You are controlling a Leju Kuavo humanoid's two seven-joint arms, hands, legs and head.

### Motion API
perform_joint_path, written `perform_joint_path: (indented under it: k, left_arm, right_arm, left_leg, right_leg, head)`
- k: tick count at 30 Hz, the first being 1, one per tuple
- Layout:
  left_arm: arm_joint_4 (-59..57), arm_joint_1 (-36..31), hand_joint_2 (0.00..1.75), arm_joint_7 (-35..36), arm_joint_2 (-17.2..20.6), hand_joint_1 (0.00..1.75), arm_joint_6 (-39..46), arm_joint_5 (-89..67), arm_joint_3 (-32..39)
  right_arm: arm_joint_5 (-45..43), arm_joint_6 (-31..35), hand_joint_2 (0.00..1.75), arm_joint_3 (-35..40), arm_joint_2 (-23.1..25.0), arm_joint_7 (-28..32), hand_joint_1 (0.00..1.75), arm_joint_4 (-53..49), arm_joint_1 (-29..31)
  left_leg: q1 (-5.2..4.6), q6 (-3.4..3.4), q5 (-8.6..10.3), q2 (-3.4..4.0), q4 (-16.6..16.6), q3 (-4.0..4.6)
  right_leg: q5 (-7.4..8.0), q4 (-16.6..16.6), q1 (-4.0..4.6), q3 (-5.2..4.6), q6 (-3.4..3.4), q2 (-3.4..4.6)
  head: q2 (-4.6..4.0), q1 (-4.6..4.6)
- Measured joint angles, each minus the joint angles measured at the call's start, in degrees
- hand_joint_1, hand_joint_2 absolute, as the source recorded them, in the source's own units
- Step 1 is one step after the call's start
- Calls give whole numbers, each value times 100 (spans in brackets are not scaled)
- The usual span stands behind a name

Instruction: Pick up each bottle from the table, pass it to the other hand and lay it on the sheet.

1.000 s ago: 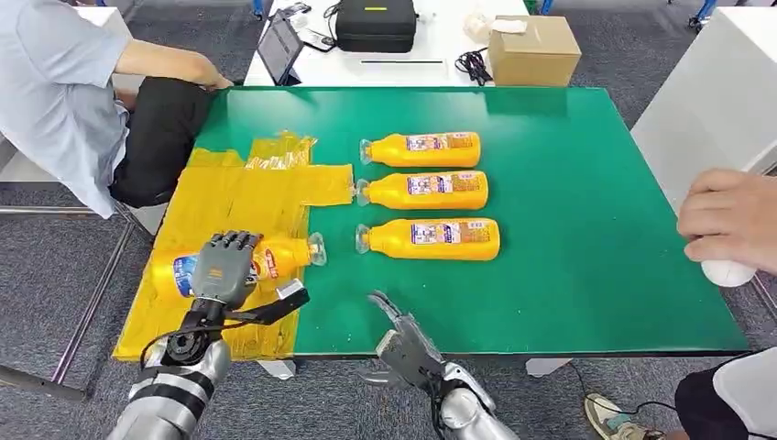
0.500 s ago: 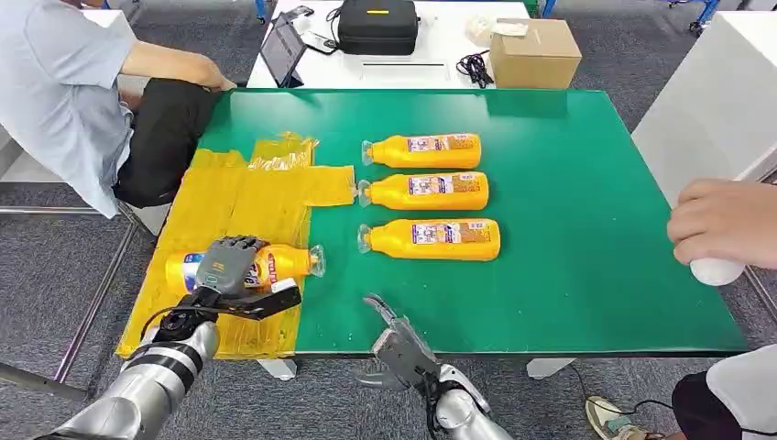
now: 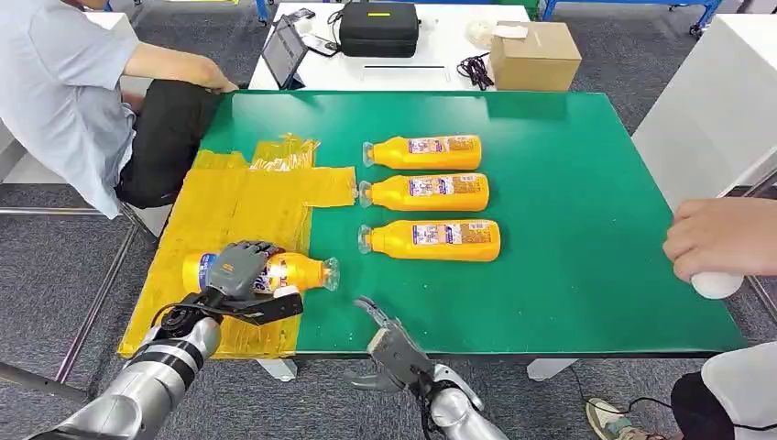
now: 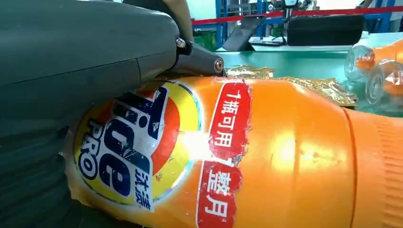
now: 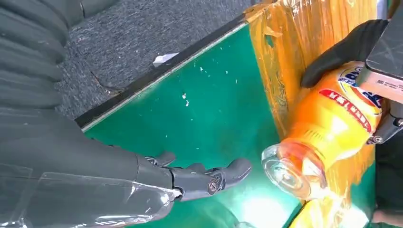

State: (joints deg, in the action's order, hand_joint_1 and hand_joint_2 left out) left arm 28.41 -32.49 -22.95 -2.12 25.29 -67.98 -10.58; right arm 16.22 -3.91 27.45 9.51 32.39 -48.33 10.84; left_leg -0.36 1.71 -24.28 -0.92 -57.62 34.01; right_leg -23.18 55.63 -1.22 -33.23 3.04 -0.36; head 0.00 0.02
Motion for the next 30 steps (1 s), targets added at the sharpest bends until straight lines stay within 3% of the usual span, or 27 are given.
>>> perform_joint_path:
  k: [16,23,30]
  left_arm:
    - [-330,-361,175,496,66,0,-1740,516,-267]
    - [-358,-457,175,999,72,0,-1617,183,-628]
    - [-382,-500,175,1071,74,0,-1604,144,-850]
  right_arm:
    - [-17,-39,175,-24,13,15,0,199,205]
    - [18,-39,175,-77,22,17,0,289,266]
    - [22,-39,175,-120,57,17,0,361,291]
  left_leg:
    - [0,-1,-1,-2,3,-30]
    - [0,-1,0,-11,4,-41]
    - [1,-8,9,-11,5,-45]
  right_leg:
    - [-1,0,0,32,-1,-3]
    - [-1,-2,0,43,-1,-6]
    - [3,-2,1,45,-4,-7]
  head:
    - [0,2]
    - [0,0]
    - [0,2]
